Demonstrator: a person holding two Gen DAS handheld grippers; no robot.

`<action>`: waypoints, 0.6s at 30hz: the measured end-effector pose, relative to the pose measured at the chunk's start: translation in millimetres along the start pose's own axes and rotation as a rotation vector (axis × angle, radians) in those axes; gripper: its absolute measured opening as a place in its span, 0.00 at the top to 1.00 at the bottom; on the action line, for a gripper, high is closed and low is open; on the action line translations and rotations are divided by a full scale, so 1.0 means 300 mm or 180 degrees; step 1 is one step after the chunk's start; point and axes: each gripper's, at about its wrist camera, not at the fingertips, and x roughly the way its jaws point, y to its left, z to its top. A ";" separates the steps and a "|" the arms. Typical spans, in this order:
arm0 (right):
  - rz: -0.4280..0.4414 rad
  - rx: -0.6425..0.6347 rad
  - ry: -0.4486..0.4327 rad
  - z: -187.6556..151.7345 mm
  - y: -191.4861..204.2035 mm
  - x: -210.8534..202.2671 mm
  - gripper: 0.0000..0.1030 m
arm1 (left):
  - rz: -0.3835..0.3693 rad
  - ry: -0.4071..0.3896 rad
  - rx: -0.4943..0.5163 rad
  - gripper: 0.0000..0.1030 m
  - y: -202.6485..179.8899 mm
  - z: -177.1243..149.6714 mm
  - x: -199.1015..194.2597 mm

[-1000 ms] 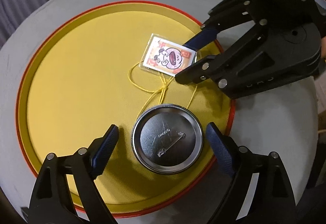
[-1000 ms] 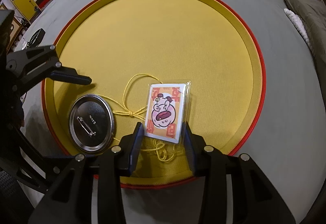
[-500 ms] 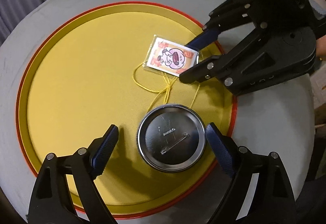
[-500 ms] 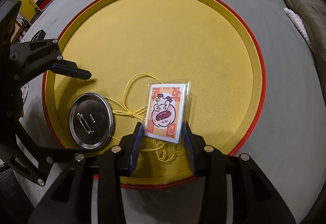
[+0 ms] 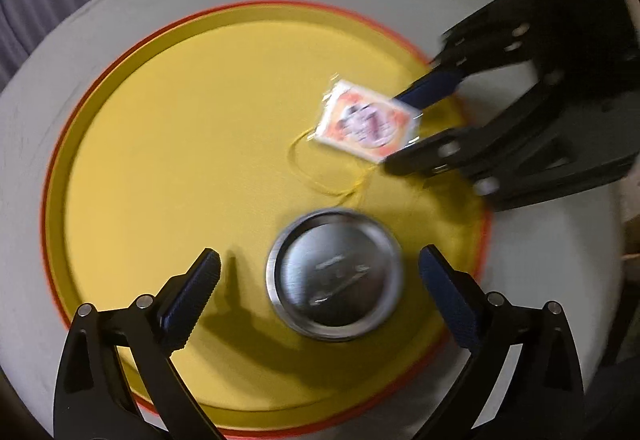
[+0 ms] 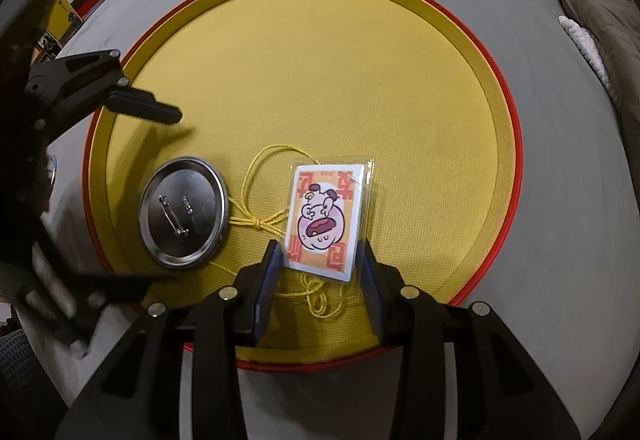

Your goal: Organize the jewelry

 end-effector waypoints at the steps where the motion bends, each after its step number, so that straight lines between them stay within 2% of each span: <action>1: 0.0000 0.0006 -0.0003 -0.001 0.000 0.000 0.64 | 0.0009 0.0044 0.0063 0.06 -0.019 -0.001 0.005; 3: -0.0001 0.0014 -0.0004 -0.001 0.000 0.000 0.64 | 0.0074 0.0134 0.0183 0.05 -0.056 -0.010 0.023; 5: -0.0007 0.0002 0.0006 0.000 0.000 0.002 0.64 | 0.0080 0.0118 0.0065 0.06 -0.051 -0.012 0.028; 6: -0.0003 -0.0001 0.0005 0.000 -0.002 0.000 0.64 | 0.0171 0.0157 0.0037 0.06 -0.052 -0.017 0.034; 7: 0.0000 -0.0005 0.0012 0.001 -0.004 0.001 0.64 | 0.0197 0.0136 0.0074 0.06 -0.032 -0.048 0.008; 11: -0.0009 -0.0020 0.0015 0.004 -0.007 0.003 0.64 | 0.0177 0.0059 0.0097 0.07 -0.047 -0.062 0.004; 12: -0.0009 -0.0017 0.0013 0.003 -0.007 0.002 0.64 | 0.0173 0.0046 0.0116 0.09 -0.049 -0.068 -0.007; 14: -0.0008 -0.0023 0.0001 0.003 -0.005 0.003 0.65 | 0.0148 -0.0009 0.0205 0.24 -0.039 -0.069 -0.002; 15: -0.0005 -0.0033 -0.0006 0.003 -0.002 0.004 0.65 | 0.0140 -0.0021 0.0255 0.29 -0.051 -0.062 0.010; 18: 0.0021 -0.0052 -0.0018 -0.001 0.003 0.008 0.66 | 0.0154 -0.0032 0.0289 0.30 -0.069 -0.062 -0.003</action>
